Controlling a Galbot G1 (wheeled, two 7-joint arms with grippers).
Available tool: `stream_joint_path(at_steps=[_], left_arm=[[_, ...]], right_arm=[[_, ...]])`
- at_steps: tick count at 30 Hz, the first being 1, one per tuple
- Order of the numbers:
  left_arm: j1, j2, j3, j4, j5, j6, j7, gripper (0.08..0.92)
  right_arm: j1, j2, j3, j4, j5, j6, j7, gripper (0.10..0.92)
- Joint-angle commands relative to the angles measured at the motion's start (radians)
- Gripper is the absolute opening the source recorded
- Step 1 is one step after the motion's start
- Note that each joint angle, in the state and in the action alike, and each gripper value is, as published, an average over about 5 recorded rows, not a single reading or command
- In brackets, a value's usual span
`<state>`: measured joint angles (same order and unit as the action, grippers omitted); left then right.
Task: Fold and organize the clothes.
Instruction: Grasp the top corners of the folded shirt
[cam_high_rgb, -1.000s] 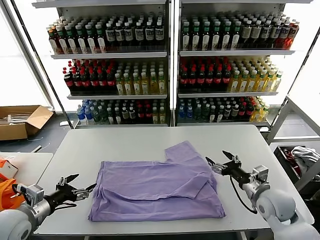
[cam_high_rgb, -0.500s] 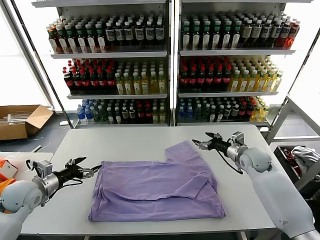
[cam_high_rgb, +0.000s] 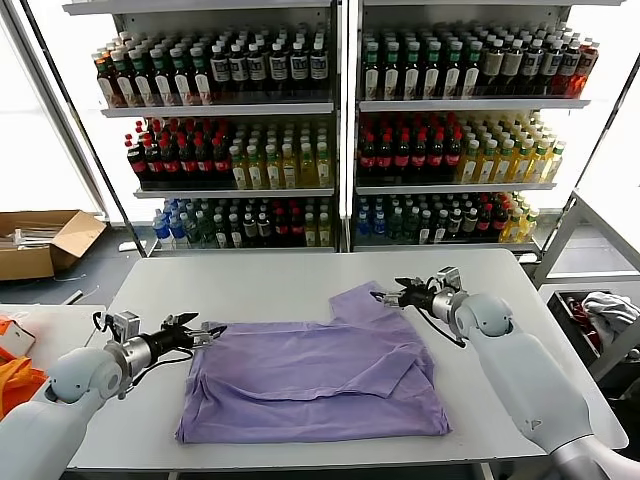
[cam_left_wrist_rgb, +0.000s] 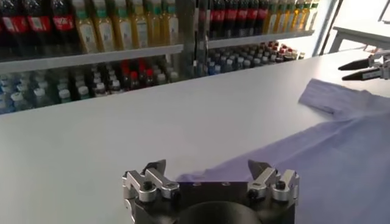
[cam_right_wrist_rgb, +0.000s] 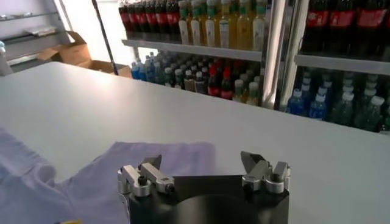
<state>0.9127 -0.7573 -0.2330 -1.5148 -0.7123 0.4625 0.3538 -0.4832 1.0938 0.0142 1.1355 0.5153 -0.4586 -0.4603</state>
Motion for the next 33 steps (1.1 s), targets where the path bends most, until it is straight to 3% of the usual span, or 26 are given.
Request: stream_joint_path(at_steps=[1, 6, 26, 29, 33], left_arm=[[-0.056, -0.032, 0.058, 0.056, -0.001, 0.001, 0.002, 0.817], [-0.055, -0.046, 0.06, 0.066, 0.003, 0.005, -0.004, 0.72], [-0.036, -0.037, 0.05, 0.083, -0.001, -0.011, 0.014, 0.145], [-0.03, -0.033, 0.04, 0.066, -0.005, -0.016, 0.013, 0.098], [-0.019, -0.022, 0.02, 0.035, -0.01, -0.018, 0.011, 0.088]], right_arm=[[0.016, 0.023, -0.021, -0.054, -0.006, -0.005, -0.004, 0.823], [0.036, 0.045, -0.035, -0.09, -0.001, -0.002, 0.015, 0.75], [0.008, 0.04, -0.033, 0.019, 0.048, -0.009, 0.036, 0.187], [0.003, 0.035, -0.027, 0.045, 0.078, -0.014, 0.041, 0.121], [-0.006, 0.024, -0.014, 0.084, 0.117, -0.017, 0.045, 0.106]])
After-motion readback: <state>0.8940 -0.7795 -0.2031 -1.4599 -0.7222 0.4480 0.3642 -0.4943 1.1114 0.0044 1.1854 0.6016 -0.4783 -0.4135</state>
